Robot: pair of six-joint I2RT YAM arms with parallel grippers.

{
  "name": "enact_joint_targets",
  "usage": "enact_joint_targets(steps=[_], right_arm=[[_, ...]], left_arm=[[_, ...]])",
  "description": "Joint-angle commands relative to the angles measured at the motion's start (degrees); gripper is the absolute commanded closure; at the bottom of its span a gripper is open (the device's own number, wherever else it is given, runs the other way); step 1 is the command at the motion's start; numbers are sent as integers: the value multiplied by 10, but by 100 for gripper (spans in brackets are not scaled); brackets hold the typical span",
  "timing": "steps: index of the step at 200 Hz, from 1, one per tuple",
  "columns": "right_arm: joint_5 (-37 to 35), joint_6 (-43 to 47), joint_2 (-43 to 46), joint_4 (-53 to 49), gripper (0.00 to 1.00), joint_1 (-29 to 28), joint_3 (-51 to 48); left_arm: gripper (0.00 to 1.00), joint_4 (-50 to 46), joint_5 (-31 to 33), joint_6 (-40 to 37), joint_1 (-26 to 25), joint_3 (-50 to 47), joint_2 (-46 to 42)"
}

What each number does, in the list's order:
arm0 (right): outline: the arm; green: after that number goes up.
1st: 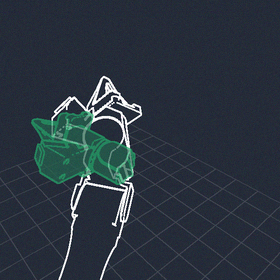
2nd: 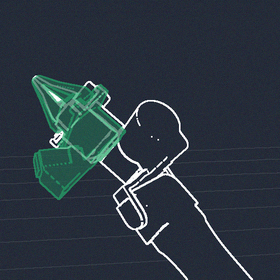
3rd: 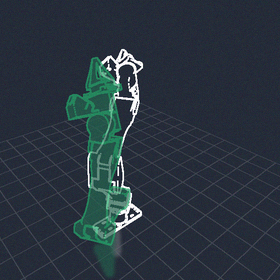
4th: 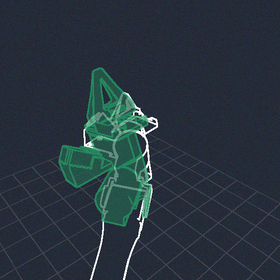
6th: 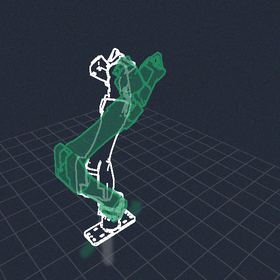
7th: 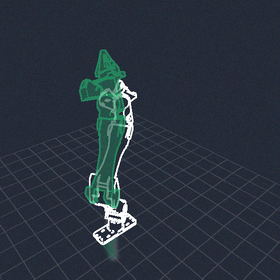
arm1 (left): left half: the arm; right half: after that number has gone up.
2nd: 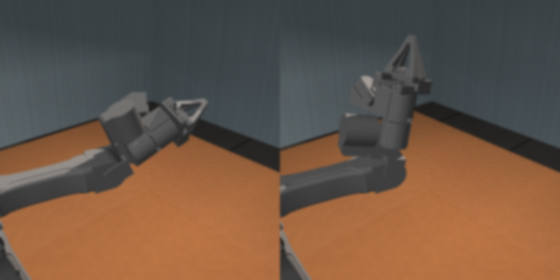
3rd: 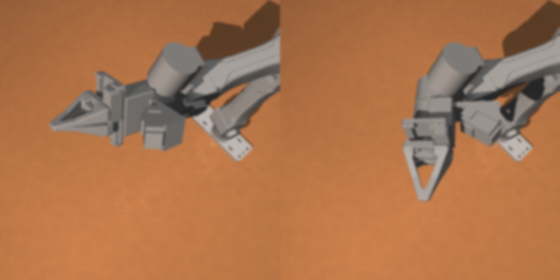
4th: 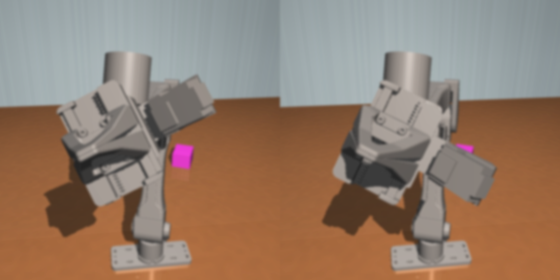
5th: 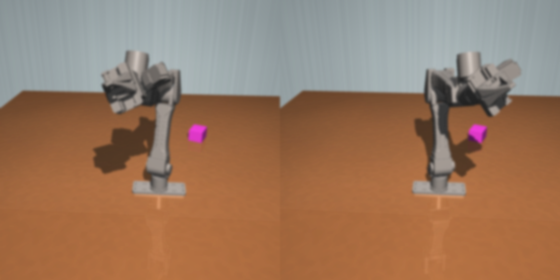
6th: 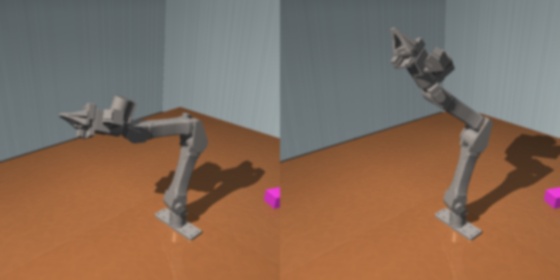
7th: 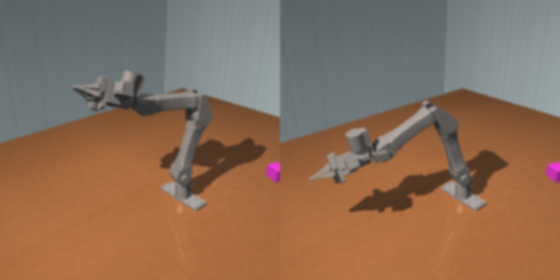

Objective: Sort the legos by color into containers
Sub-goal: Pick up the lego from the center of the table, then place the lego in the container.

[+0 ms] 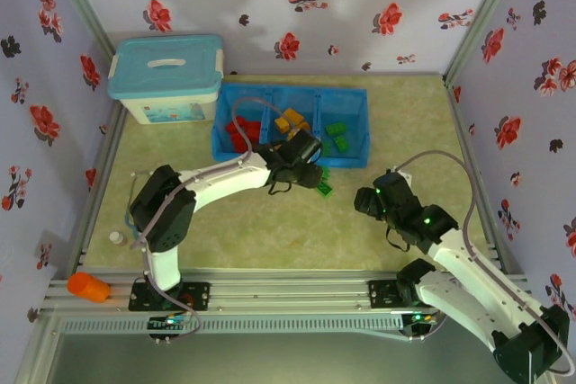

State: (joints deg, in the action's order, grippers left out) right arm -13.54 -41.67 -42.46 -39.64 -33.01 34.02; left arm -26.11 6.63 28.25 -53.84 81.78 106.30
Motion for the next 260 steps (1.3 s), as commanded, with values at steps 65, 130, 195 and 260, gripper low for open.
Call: enact_joint_targets(steps=[65,130,195,260], right_arm=[[-3,-26,59,-43,19,-2,-37],[12,-26,70,-38,20,-3,-41],[20,-13,48,-37,20,-3,-14],[50,9,-16,6,19,-11,2]], left_arm=[[57,-100,-5,-56,6,248,115],[56,-161,-13,-68,22,439,240],[24,-244,-31,-70,46,603,310],[20,-120,-22,-70,23,321,65]])
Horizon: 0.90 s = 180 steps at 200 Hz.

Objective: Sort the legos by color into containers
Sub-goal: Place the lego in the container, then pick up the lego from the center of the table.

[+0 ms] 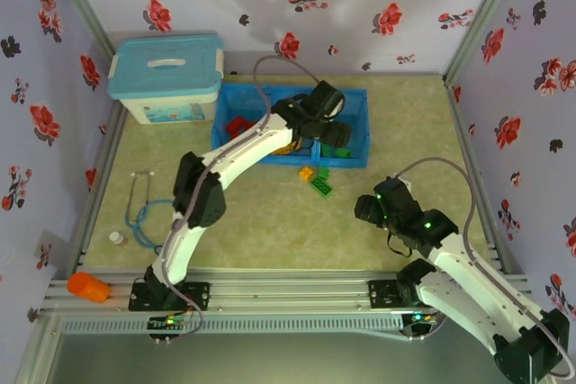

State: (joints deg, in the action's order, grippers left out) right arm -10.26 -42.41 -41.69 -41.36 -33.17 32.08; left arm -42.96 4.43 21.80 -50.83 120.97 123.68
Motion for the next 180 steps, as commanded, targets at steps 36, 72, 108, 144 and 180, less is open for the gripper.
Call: enact_joint_targets(steps=[36,72,108,144,180], right_arm=[[25,45,-89,46,19,-30,52],[47,100,-173,69,21,-42,93],[59,148,-250,97,22,-44,130],[74,179,-334,118,23,-44,174],[88,200,-417,124,25,-46,214]], left_arm=[[20,127,16,18,-9,-265,-264],[20,158,35,51,-13,-435,-395],[20,164,59,92,-17,-579,-514],[20,144,77,134,-32,-672,-612],[21,113,101,175,-43,-751,-700]])
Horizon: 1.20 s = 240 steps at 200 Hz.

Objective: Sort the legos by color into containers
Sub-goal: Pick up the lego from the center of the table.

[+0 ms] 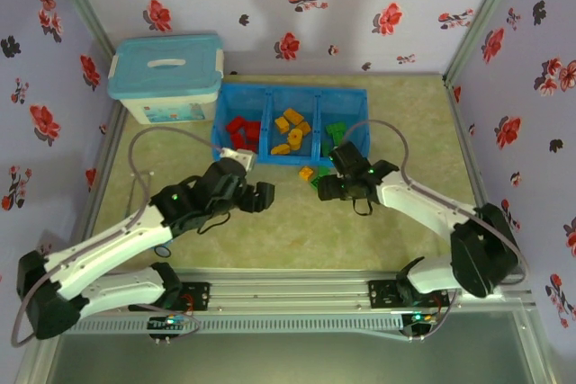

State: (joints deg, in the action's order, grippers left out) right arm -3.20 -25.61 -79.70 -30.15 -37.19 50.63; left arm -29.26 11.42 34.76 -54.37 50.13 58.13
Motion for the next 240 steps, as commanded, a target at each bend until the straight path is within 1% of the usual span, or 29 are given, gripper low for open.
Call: enact_joint_targets(steps=[1,41,77,114,137,212,229,240], right_arm=[[17,32,-39,13,25,-6,29],[23,48,-108,20,27,-6,67],[17,53,-158,18,29,-11,95],[-5,60,-195,15,31,-20,111],[-13,62,-210,10,35,-26,119],[-59,61,-225,-7,51,-47,119],[-62,59,-228,-8,59,-49,117],[-68,57,-227,-9,61,-51,116]], left_arm=[[21,-25,32,46,-7,-44,-47],[21,-49,40,74,-14,-97,-111],[21,-59,46,83,-17,-121,-141],[22,-62,48,87,-17,-137,-157],[22,-61,48,87,-18,-143,-159],[22,-50,51,87,-18,-155,-159],[22,-48,51,87,-18,-156,-159],[22,-48,51,88,-18,-156,-159]])
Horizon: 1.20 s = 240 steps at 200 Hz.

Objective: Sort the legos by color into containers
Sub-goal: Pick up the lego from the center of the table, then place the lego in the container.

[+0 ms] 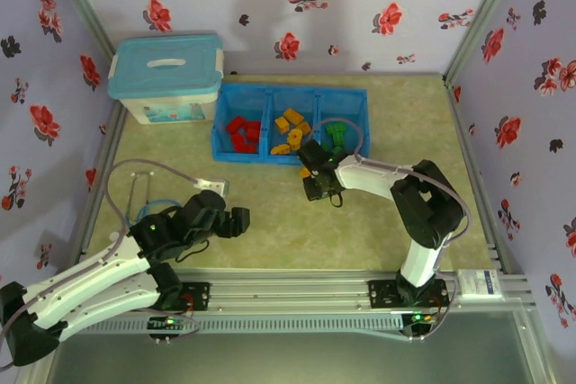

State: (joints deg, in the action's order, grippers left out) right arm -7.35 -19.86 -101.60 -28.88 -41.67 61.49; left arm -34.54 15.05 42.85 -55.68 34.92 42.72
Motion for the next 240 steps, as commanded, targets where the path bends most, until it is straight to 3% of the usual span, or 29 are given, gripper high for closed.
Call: enact_joint_targets(steps=[1,38,89,122,171,211,229,235,240], right_arm=[[-26,-1,-8,-22,61,-6,7],[-27,-10,10,-21,75,-21,-2],[-62,-35,117,-67,77,-34,-3],[-108,-36,159,-99,78,-10,29],[-71,-30,110,-112,78,87,100],[-64,-8,18,-141,77,128,209],[-78,-1,-28,-168,71,141,268],[-91,-2,-40,-178,62,144,287],[-102,-4,-48,-186,49,146,300]], left_arm=[[22,6,15,7,-5,-4,-4],[23,7,15,6,-5,-4,-4],[23,2,15,7,-5,-5,-6],[23,3,15,8,-7,-7,-7],[23,2,15,16,-13,-10,-9],[23,3,15,26,-22,-14,-10],[23,5,16,32,-27,-15,-9],[23,5,16,33,-29,-15,-9],[23,6,16,34,-31,-15,-9]])
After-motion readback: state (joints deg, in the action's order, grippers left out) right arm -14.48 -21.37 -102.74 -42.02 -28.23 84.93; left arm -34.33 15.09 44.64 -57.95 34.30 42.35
